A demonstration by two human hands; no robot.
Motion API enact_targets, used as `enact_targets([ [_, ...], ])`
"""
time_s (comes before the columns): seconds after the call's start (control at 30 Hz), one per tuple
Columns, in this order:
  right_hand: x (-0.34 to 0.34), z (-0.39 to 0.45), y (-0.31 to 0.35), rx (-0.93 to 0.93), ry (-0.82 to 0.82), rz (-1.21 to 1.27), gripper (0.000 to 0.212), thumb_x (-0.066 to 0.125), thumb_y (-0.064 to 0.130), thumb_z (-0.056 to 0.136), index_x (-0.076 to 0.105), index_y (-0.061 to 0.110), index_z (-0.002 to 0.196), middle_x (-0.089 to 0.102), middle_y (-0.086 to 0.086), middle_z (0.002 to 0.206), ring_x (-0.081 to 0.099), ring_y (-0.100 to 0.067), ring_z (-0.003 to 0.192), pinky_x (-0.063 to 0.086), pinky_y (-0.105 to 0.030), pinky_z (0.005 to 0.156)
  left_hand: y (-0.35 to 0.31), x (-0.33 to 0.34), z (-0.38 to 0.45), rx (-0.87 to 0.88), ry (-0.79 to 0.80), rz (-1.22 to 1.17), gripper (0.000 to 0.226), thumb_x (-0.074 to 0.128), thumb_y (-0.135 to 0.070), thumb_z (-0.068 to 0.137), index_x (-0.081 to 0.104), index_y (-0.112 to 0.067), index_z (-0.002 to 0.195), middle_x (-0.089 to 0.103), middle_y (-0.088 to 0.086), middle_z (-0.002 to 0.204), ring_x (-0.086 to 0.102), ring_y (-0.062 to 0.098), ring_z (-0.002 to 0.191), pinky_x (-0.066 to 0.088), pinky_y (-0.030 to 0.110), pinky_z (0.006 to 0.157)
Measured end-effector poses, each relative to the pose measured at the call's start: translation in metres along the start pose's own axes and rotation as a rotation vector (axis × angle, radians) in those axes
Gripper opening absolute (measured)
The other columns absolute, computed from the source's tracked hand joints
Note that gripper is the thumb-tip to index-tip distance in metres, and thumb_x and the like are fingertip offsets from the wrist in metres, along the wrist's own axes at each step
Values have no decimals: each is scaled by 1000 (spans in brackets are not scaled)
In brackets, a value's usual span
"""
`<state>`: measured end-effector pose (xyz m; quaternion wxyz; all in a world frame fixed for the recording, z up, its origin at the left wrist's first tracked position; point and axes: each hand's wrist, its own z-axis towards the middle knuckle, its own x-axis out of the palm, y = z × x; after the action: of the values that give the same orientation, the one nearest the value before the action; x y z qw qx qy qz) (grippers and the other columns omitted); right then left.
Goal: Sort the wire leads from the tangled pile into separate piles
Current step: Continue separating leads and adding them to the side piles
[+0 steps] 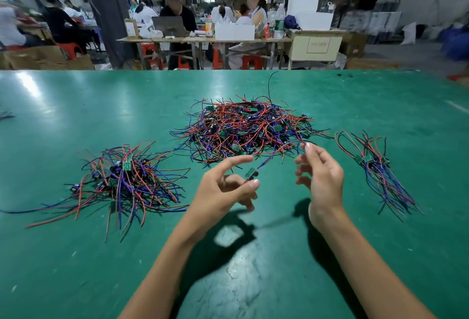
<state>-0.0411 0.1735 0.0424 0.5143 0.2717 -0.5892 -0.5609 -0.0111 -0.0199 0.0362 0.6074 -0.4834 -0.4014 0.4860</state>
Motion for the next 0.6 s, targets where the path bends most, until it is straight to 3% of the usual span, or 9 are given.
enact_targets([
  [0.07, -7, 6, 3, 185, -13, 107, 14, 55, 25, 102, 64, 22, 92, 65, 11, 64, 53, -4, 53, 41, -21, 51, 1, -3, 2, -21, -4, 0, 42, 72, -14, 89, 62, -16, 130, 76, 14, 87, 59, 19, 56, 53, 24, 59],
  [0.2, -13, 13, 4, 404, 14, 290, 13, 53, 27, 103, 60, 25, 93, 70, 10, 70, 61, -8, 64, 47, -24, 61, 6, -2, 4, 57, -102, 167, 23, 68, -7, 92, 72, -11, 114, 78, 6, 87, 57, 15, 50, 47, 15, 56],
  [0.33, -12, 10, 2, 557, 68, 500, 22, 57, 36, 99, 53, 15, 98, 77, -7, 87, 70, -11, 69, 57, -21, 55, 8, 0, 4, 133, -194, 189, 25, 74, -10, 89, 73, -21, 111, 79, 1, 86, 65, 18, 55, 52, 20, 60],
  [0.4, -9, 4, -1, 618, 184, 331, 41, 61, 51, 92, 52, 15, 109, 78, -8, 90, 71, -13, 67, 57, -23, 52, 9, 0, 4, 180, -260, 246, 28, 76, -11, 87, 73, -26, 111, 78, -3, 84, 67, 17, 56, 56, 27, 61],
  [0.47, -2, -4, -7, 558, 366, 8, 56, 62, 63, 82, 63, 17, 114, 78, -4, 93, 70, -13, 65, 56, -24, 51, 9, 0, 2, 264, -289, 384, 32, 77, -12, 87, 71, -30, 113, 78, -11, 84, 69, 12, 59, 57, 28, 63],
  [0.53, 6, -12, -13, 430, 429, -112, 52, 67, 61, 79, 72, 17, 106, 78, -5, 92, 70, -15, 64, 55, -24, 51, 11, -1, 0, 422, -241, 621, 36, 76, -12, 87, 67, -32, 116, 77, -16, 87, 72, 8, 70, 57, 29, 67],
  [0.6, 12, -19, -17, 323, 385, -101, 39, 74, 45, 83, 74, 10, 101, 76, -7, 88, 69, -17, 65, 55, -25, 52, 11, 0, -3, 563, -209, 887, 43, 77, -15, 87, 60, -38, 120, 77, -13, 87, 72, 16, 72, 56, 34, 68],
])
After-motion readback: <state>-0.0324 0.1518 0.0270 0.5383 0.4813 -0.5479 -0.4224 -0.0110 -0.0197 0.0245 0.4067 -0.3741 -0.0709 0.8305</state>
